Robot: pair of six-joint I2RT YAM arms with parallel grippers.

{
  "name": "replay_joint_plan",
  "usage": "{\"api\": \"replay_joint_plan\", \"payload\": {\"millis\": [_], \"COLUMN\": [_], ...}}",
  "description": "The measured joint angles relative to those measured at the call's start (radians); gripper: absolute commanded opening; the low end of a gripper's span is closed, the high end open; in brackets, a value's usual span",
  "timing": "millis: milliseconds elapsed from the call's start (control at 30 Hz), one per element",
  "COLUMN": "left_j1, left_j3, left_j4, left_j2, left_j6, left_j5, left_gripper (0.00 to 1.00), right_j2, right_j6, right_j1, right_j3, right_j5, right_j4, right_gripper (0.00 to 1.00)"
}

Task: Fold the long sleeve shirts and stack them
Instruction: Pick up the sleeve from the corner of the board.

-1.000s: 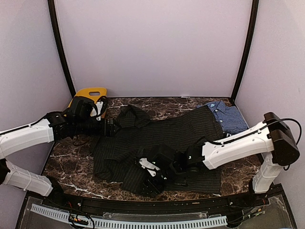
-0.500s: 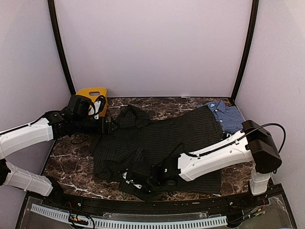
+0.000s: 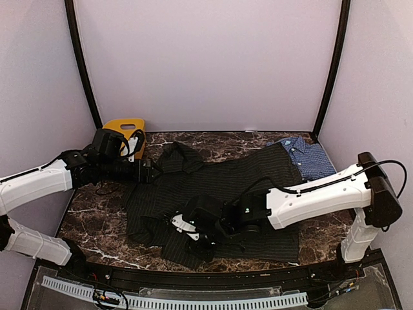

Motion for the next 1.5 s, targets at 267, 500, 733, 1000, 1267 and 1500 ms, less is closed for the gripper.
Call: {"api": "replay_joint_plan", "payload": {"millis": [267, 500, 733, 1000, 1267, 1500], "left_j1": [0.0, 0.0, 0.0, 0.0, 0.0, 0.0], "left_j3": [0.0, 0.0, 0.0, -0.01, -0.017, -0.034], "left_j4": [0.0, 0.0, 0.0, 0.0, 0.002, 0.053], "left_j2": [0.0, 0.0, 0.0, 0.0, -0.013, -0.087], "left_j6": [0.005, 0.005, 0.005, 0.005, 0.034, 0.061], "left_j5": [0.005, 0.016, 0.028, 0.031, 0.038, 0.1], "left_gripper": [0.8, 0.8, 0.8, 0.81, 0.86, 0.94], "right_j2": [0.083, 0.206, 0.234, 0.242, 0.107, -0.146], "right_j6": [-0.026, -0.041, -0.057, -0.06, -0.06, -0.073], "right_j1": [0.027, 0.045, 0.052, 0.068, 0.034, -0.13], "right_j3": [0.006, 0.049, 0.072, 0.076, 0.017, -0.04], "right_j5": [-0.013, 0.02, 0.081, 0.129, 0.088, -0.107], "right_j4": [0.033, 0.012, -0.013, -0.016, -0.034, -0.001], "right_gripper": [0.58, 0.56, 0.31, 0.0, 0.0, 0.0]}}
